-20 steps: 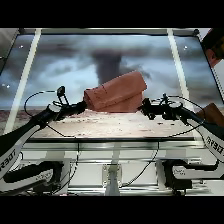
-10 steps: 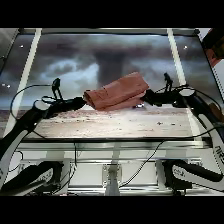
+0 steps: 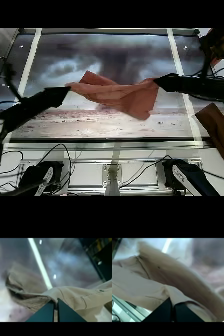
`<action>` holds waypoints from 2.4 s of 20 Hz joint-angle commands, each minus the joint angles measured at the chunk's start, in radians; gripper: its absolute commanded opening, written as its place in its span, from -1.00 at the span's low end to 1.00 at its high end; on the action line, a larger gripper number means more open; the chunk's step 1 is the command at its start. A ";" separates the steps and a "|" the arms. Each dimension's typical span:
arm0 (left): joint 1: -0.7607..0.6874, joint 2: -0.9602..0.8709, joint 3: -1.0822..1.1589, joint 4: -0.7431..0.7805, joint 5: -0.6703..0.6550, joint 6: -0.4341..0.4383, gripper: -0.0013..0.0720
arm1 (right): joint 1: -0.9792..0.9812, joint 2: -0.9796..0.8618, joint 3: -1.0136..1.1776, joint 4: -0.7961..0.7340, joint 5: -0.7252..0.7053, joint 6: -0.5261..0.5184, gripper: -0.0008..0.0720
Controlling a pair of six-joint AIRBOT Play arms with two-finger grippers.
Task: Fold the clothes and pants, and hang the long-sleeved shirts on hangers.
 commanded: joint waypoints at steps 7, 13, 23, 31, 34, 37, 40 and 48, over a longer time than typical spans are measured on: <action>0.005 0.421 0.171 0.060 -0.005 -0.213 -0.90 | -0.001 0.384 0.150 -0.011 0.199 0.116 -0.96; 0.005 0.317 0.098 0.374 -0.147 -0.500 -0.90 | 0.002 0.240 0.168 -0.127 0.135 0.210 -0.96; -0.083 -0.377 -0.085 0.288 0.286 -0.176 -0.89 | 0.208 -0.512 0.168 -0.132 -0.145 0.180 -0.96; -0.074 -0.462 -0.064 0.366 0.096 -0.177 -0.90 | 0.208 -0.521 0.177 -0.268 0.270 0.211 -0.96; -0.074 -0.462 -0.031 0.523 -0.122 -0.178 -0.91 | 0.209 -0.520 0.177 -0.297 0.460 0.211 -0.96; -0.074 -0.462 0.001 0.550 -0.194 -0.177 -0.90 | 0.230 -0.464 0.132 -0.330 0.419 0.257 -0.96; -0.074 -0.464 0.008 0.552 -0.194 -0.177 -0.90 | 0.253 -0.331 -0.023 -0.349 0.248 0.294 -0.96; -0.076 -0.579 0.008 0.551 -0.131 -0.177 -0.90 | 0.308 -0.129 -0.588 -0.268 -0.183 0.483 -0.96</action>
